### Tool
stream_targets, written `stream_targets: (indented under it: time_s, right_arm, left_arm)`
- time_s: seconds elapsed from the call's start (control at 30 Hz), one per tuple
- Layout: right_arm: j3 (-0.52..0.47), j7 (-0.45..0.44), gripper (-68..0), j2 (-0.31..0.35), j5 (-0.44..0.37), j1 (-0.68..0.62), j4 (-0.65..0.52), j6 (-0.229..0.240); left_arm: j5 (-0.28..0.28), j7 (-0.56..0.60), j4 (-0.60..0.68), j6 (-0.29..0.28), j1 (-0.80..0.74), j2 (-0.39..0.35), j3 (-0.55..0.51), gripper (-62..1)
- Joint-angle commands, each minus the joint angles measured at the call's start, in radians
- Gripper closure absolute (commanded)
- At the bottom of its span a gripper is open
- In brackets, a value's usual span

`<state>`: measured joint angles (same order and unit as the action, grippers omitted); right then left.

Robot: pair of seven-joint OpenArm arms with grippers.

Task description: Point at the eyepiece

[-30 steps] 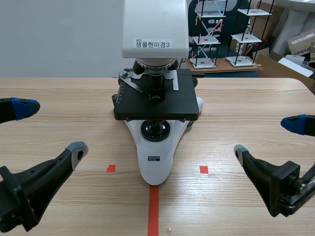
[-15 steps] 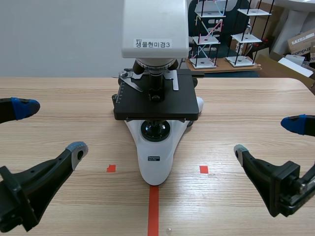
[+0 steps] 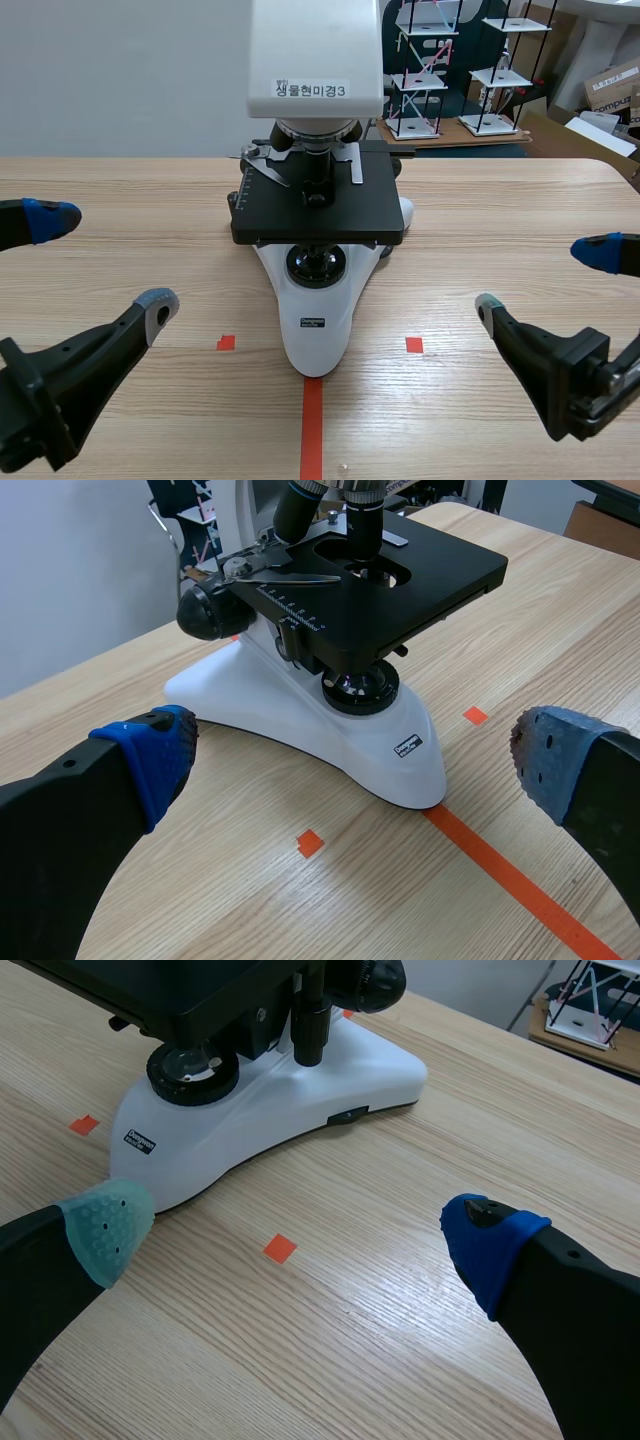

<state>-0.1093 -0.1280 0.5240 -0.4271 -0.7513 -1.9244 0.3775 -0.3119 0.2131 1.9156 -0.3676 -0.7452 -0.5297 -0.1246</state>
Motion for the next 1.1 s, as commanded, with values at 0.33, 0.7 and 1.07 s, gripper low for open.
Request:
stream_targets:
  time_s: [0.33, 0.7, 1.07]
  right_arm:
    - [-0.009, -0.016, -63.4, 0.01, -0.007, 0.001, -0.009, -0.004]
    - [-0.064, 0.019, -1.6, 0.056, -0.029, 0.0, -0.009, -0.004]
    - [-0.444, 0.017, -0.4, 0.073, -0.508, -0.101, -0.019, 0.142]
  left_arm:
    - [-0.01, 0.014, 0.01, 0.006, -0.002, -0.003, 0.003, -62.3]
    - [-0.01, 0.014, 0.01, 0.006, -0.002, -0.003, 0.003, -62.3]
    - [-0.01, 0.014, 0.01, 0.006, -0.002, -0.003, 0.003, -62.3]
